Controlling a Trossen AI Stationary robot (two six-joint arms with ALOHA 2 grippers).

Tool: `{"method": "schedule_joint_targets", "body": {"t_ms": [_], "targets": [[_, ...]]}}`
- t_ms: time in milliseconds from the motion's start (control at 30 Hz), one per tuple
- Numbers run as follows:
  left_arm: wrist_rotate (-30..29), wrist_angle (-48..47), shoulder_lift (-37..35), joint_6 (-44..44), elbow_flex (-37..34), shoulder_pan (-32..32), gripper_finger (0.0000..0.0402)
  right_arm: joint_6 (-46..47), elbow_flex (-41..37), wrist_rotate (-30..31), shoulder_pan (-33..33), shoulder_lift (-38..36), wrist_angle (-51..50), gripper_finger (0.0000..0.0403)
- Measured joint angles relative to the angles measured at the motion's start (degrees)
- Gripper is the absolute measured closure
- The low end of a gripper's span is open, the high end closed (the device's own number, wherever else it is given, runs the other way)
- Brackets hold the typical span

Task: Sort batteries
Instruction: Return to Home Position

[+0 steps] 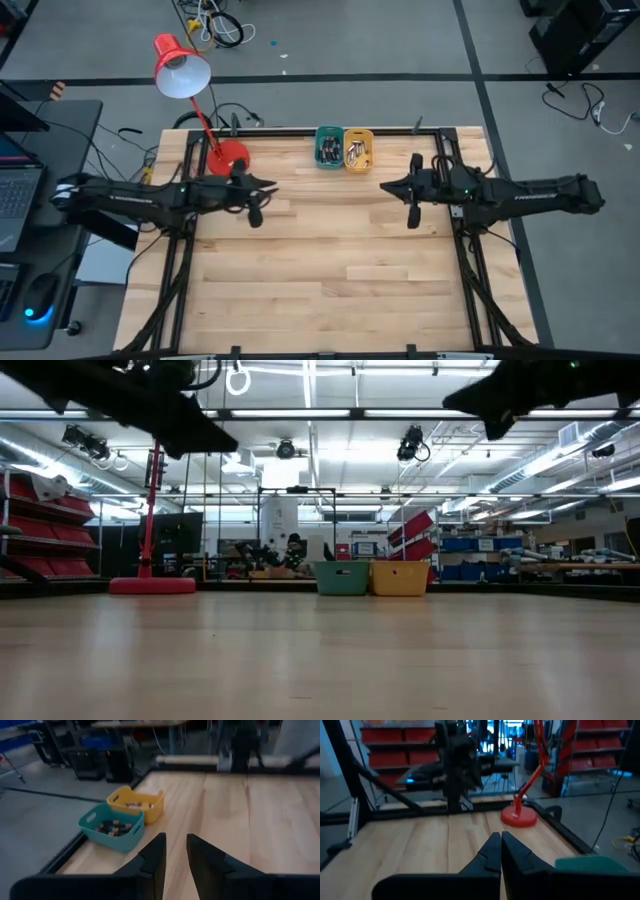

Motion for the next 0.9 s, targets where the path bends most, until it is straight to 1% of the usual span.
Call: {"method": "schedule_joint_targets", "body": {"t_ms": [67,200,400,467,700,800,900], "targets": [[0.9,3.1,-2.9,-1.5,-2.9,0.7,0.0310,0.6,-2.1,0.8,0.2,-1.3,0.0,0.0403],[1.4,4.3,-9.0,-2.7,-7.8,1.7,0.0310,-0.3,-5.2,1.1,0.4,-3.3,1.1,0.0403],[1.5,3.4,-16.4,-3.9,-13.1,2.6,0.0310,-2.7,-8.9,1.0,0.4,-8.3,3.8,0.0403],[1.8,5.2,-17.6,-4.7,-14.4,2.6,0.0310,-2.5,-10.0,0.8,0.4,-10.8,3.4,0.0403],[2.9,7.1,-22.1,-6.2,-19.5,2.6,0.0310,-1.0,-14.4,0.5,0.4,-18.0,4.0,0.0403],[3.2,8.6,-23.1,-7.0,-21.3,2.6,0.0310,0.9,-16.1,-0.1,0.4,-19.6,4.4,0.0403],[4.5,13.5,-23.4,-7.1,-23.7,2.6,0.0310,3.6,-18.0,-0.6,0.4,-19.9,5.6,0.0403]]}}
